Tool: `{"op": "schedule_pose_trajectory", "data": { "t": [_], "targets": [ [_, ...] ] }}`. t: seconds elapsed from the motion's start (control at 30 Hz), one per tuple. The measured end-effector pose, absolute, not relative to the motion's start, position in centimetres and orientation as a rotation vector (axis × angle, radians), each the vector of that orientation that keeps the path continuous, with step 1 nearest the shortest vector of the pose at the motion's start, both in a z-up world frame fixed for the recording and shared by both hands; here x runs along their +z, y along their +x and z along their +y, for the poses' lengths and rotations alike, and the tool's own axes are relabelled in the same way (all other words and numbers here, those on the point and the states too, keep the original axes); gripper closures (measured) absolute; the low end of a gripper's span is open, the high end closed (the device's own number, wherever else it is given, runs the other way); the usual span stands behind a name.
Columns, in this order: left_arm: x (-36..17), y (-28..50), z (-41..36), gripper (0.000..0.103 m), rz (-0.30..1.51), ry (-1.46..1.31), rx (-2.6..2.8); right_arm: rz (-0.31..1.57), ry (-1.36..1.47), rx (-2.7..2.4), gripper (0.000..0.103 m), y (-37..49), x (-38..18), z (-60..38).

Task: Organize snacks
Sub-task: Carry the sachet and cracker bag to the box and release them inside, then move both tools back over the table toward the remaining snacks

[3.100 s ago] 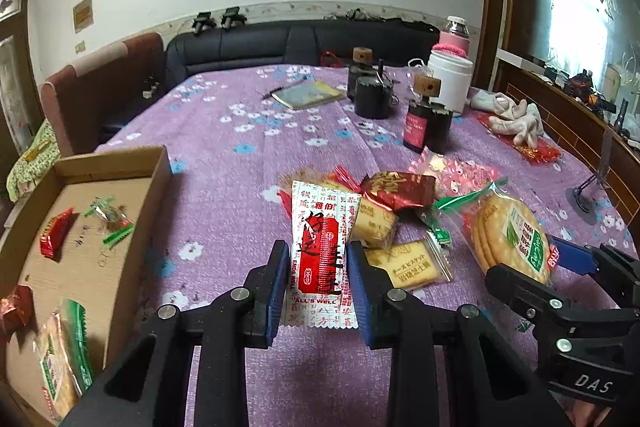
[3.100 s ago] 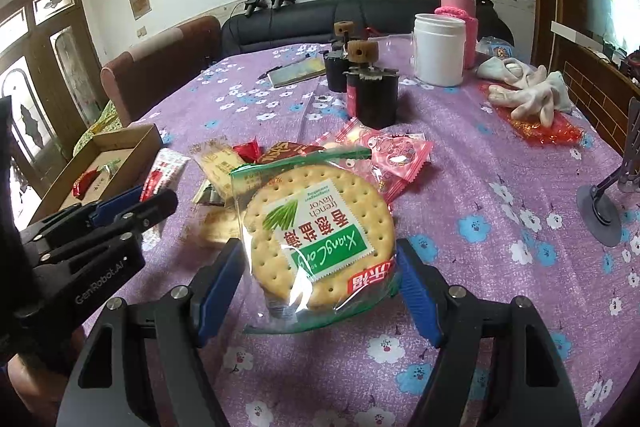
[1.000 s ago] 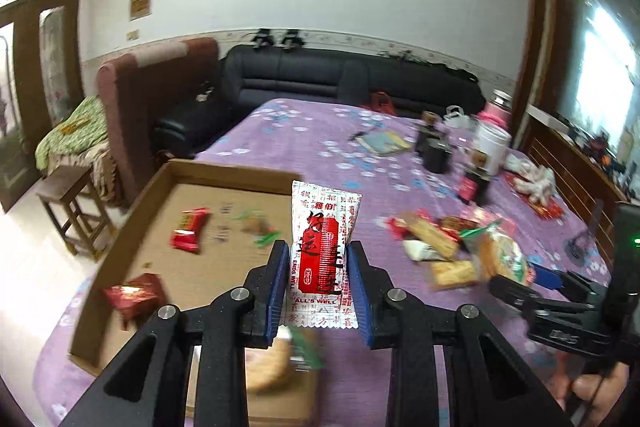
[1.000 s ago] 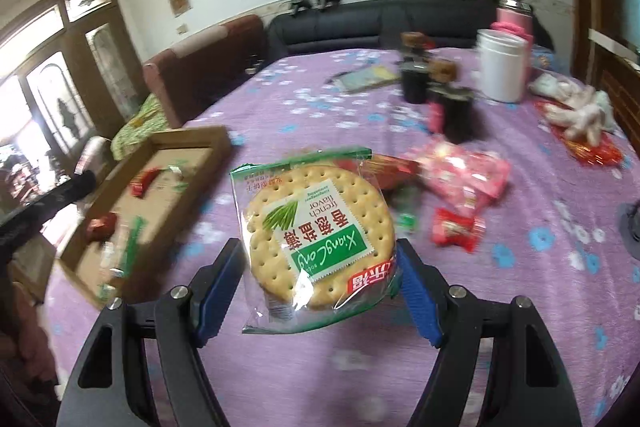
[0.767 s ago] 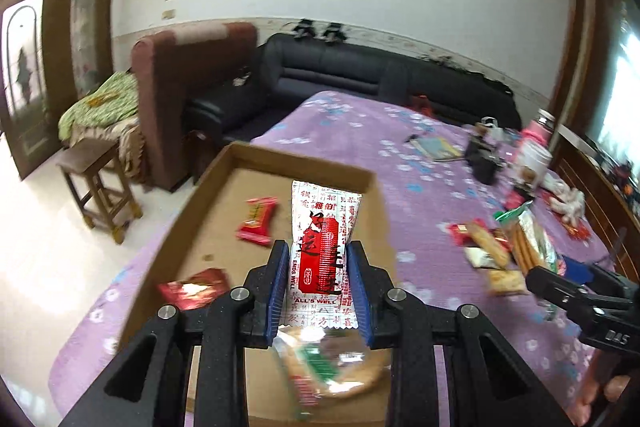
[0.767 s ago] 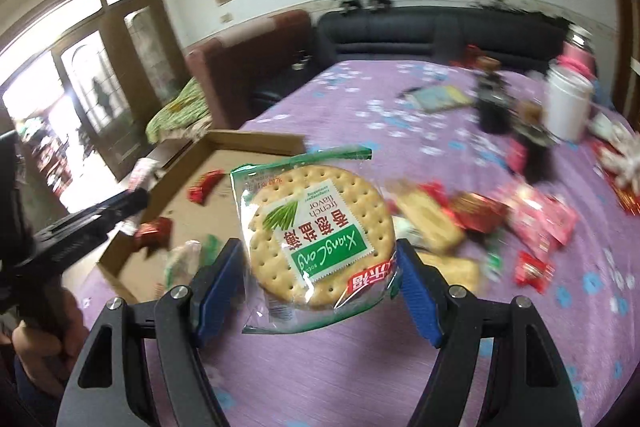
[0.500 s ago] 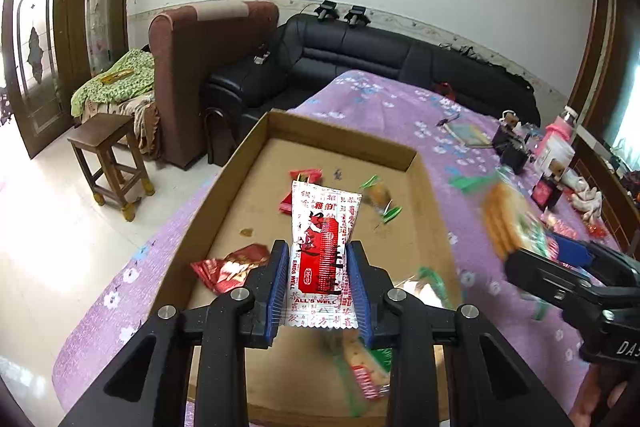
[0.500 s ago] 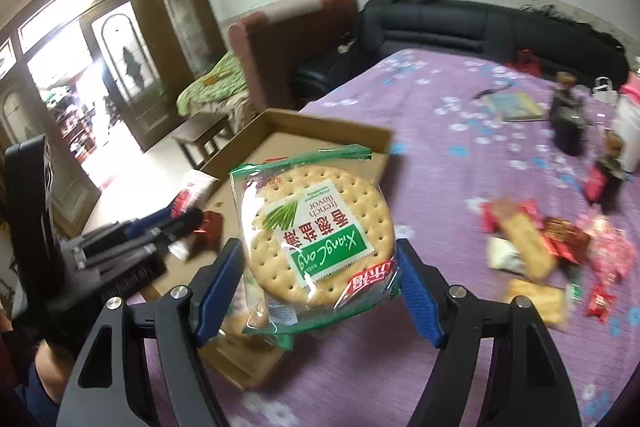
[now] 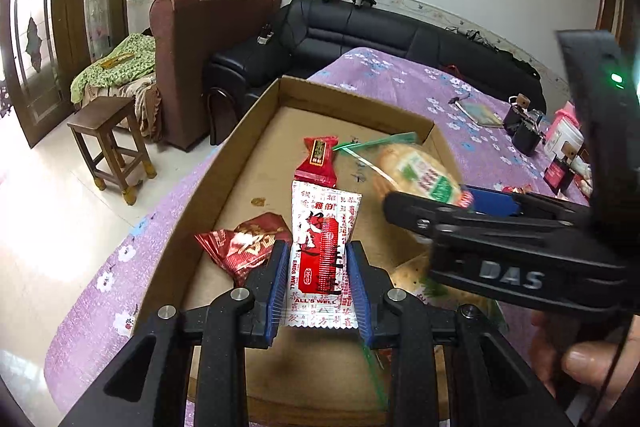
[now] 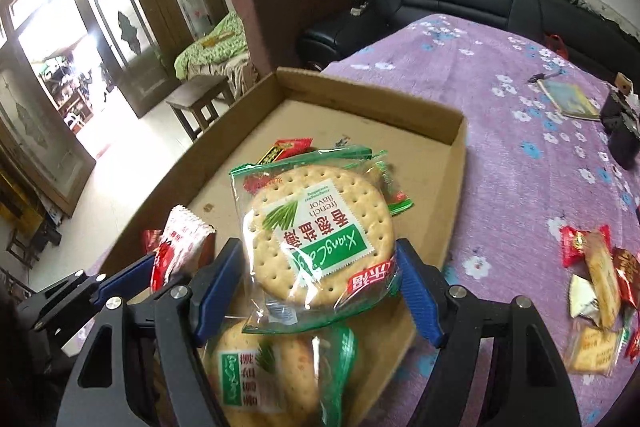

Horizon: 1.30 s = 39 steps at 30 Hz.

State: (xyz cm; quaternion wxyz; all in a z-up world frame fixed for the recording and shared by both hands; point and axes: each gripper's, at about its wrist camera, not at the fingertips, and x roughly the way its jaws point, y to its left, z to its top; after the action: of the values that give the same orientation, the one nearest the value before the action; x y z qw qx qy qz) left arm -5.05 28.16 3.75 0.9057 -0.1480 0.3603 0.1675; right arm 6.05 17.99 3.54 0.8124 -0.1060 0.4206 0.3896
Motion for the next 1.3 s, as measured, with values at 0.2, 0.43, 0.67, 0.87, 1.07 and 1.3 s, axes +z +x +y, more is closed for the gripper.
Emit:
{"op": "schedule_pose_trajectory", "data": {
  "t": [0.2, 0.43, 0.67, 0.87, 1.07, 1.3],
  "targets": [
    [3.6, -4.9, 28.3, 0.070, 0.755, -0.306, 0.341, 0.921, -0.248, 0.812, 0.027, 6.2, 2.8, 18.6],
    [4.4, -5.8, 28.2, 0.059, 0.746, -0.313, 0.345, 0.906, -0.156, 0.822, 0.027, 5.8, 4.8, 16.2],
    [7.3, -7.9, 27.5, 0.059, 0.696, -0.297, 0.349, 0.827, 0.007, 0.852, 0.027, 3.4, 11.4, 11.8],
    [10.4, -10.7, 27.4, 0.059, 0.631, -0.282, 0.386, 0.811, 0.147, 0.865, 0.027, 1.6, 16.6, 9.7],
    [12.9, -14.0, 27.9, 0.059, 0.574, -0.274, 0.430, 0.703, 0.215, 0.984, 0.027, -3.2, 23.9, 9.9],
    [16.3, -17.0, 28.0, 0.059, 0.509, -0.246, 0.457, 0.551, 0.275, 1.160, 0.027, -8.3, 34.7, 8.3]
  ]
}}
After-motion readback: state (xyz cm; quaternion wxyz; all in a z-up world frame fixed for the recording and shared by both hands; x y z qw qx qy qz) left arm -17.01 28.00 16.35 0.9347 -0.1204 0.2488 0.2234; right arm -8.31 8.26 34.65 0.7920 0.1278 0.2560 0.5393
